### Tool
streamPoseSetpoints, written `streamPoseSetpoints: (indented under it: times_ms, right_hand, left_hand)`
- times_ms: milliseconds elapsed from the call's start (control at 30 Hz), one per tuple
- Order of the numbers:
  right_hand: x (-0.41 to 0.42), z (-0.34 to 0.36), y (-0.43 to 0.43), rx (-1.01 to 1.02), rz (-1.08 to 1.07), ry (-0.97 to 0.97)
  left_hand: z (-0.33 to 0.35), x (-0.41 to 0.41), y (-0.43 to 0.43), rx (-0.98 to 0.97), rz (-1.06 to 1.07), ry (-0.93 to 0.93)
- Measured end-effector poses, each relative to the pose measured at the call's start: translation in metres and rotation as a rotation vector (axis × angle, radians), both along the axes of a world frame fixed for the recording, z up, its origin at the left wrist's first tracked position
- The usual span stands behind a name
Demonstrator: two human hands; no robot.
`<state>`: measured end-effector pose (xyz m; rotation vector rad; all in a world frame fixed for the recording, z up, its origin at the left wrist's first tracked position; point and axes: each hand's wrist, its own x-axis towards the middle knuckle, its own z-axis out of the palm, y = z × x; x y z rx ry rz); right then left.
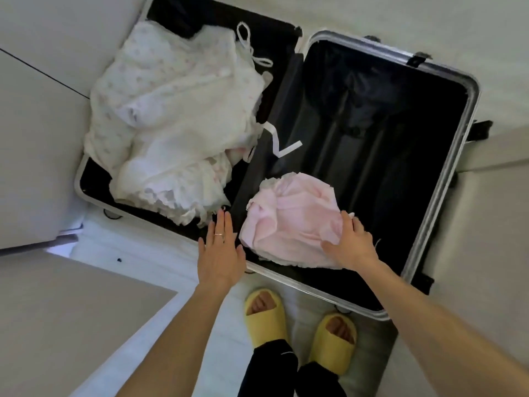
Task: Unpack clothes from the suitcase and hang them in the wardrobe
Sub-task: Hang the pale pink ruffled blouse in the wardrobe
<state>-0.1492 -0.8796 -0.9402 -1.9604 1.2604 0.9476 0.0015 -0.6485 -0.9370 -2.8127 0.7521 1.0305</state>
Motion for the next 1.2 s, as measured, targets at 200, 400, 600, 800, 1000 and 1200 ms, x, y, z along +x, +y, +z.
streamPoseSetpoints:
  times_ms: [200, 400, 600, 800, 1000, 1200]
  right_hand:
    - [-0.002, -0.066, 0.003, 0.078, -0.133, 0.072]
    - [0.001, -0.025, 0.028, 0.162, -0.065, 0.010]
    - [0.043, 0.136, 0.002, 0.252, -0.344, -0.211]
    - [0.089, 0.356, -0.026, 0.390, -0.393, -0.464]
    - [0.102, 0.553, -0.023, 0.434, -0.259, -0.631]
    - [0.090, 0.713, 0.008, 0.442, -0.053, -0.758]
  left_hand:
    - [-0.047, -0.009, 0.011, -0.049, 0.054, 0.009]
    - [-0.025, 0.008, 0.006, 0.116, 0.130, 0.292]
    - [0.096, 0.005, -0.026, 0.111, 0.035, 0.401]
    - [0.287, 0.025, -0.064, -0.104, 0.111, 0.385]
    - [0.496, 0.027, -0.072, -0.282, 0.230, 0.269]
    - [0.682, -0.014, -0.033, -0.550, 0.293, 0.237]
